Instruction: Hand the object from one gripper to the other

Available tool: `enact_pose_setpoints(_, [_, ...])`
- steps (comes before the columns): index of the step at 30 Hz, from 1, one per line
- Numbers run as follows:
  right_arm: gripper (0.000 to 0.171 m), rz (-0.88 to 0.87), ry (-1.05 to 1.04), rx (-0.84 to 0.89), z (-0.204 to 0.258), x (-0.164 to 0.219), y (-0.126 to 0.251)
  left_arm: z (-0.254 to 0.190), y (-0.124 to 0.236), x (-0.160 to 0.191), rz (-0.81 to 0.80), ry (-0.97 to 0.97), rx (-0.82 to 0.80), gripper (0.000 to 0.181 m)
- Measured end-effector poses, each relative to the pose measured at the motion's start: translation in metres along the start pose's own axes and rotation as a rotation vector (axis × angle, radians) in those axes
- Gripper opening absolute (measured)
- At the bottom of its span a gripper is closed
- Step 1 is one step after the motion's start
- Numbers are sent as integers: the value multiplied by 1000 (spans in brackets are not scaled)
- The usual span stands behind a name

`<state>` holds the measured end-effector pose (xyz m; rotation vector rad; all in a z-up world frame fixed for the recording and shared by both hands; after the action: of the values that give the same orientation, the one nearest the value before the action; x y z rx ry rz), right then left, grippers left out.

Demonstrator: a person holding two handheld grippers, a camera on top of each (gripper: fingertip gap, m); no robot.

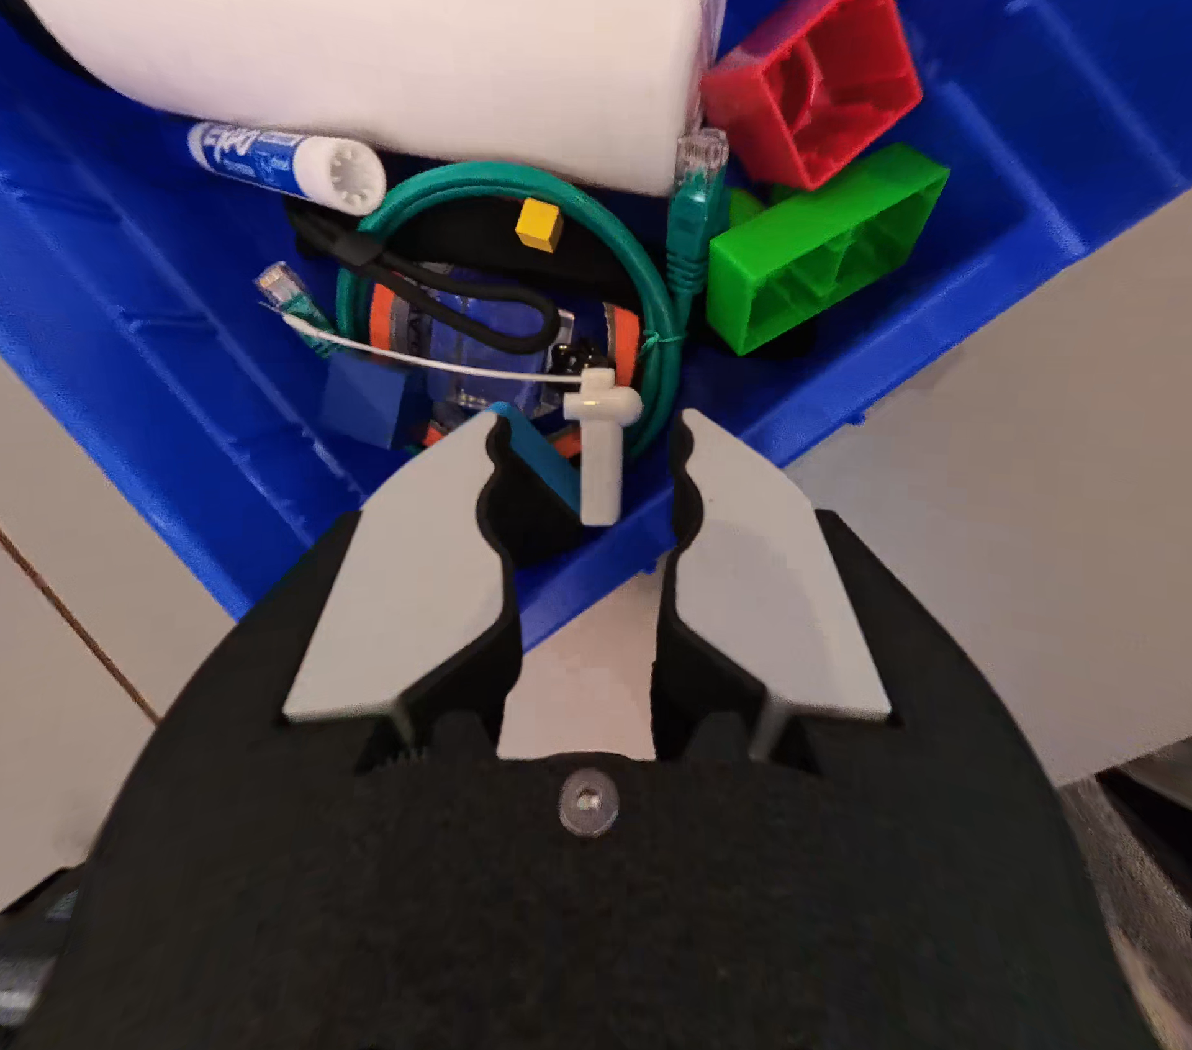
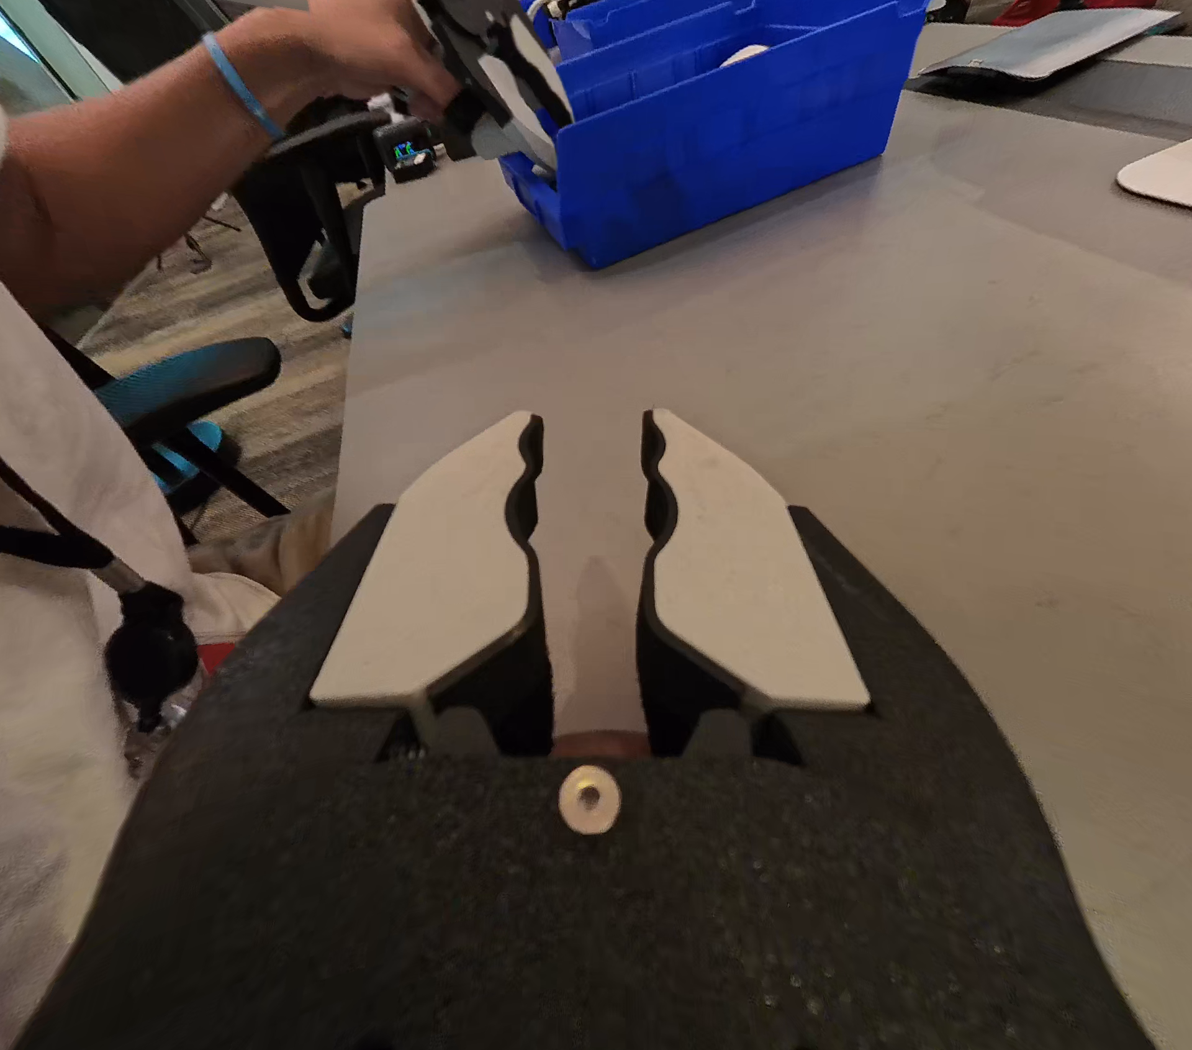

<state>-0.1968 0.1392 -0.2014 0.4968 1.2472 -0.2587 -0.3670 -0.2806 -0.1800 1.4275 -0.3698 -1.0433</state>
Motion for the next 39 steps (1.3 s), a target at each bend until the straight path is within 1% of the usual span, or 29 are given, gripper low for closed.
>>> enact_pose_setpoints(4, [29, -17, -49, -13, -4, -1, 2, 2, -11, -6, 61, -43, 47, 35])
enact_pose_setpoints(6, [29, -16, -58, -12, -6, 0, 3, 2, -16, -6, 97, -71, 50, 35])
enact_pose_setpoints(8, [29, -15, -65, -16, -6, 0, 2, 1, -18, -5, 120, -87, 48, 26])
enact_pose_setpoints(16, [29, 1, -63, -32, -1, 2, -2, 0, -14, -4, 127, -97, 3, 25])
enact_pose_setpoints(23, [29, -20, -117, -40, 0, 3, 3, -6, 3, -2, 91, -135, -100, 25])
enact_pose_setpoints(29, [28, -49, -181, -51, -2, 1, 3, -14, 26, 2, 5, -147, -194, 25])
enact_pose_setpoints(32, [28, -18, -171, -49, -6, 0, -2, -22, 38, -2, -74, -200, -269, 25])
enact_pose_setpoints(36, [31, 23, -127, -47, -22, -21, -14, -37, 56, -25, -249, -278, -375, 25])
enact_pose_setpoints(39, [35, 64, -40, -5, -43, -58, -25, -61, 69, -58, -442, -398, -435, 25])
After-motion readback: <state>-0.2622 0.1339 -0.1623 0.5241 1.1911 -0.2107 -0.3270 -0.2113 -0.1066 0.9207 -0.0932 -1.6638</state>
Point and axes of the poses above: each gripper's, where its closed fingertips meet, y back along the fingers, x out of its underside, z = x × y across the jaws, the point moved 8 cm from there along y, back along the fingers
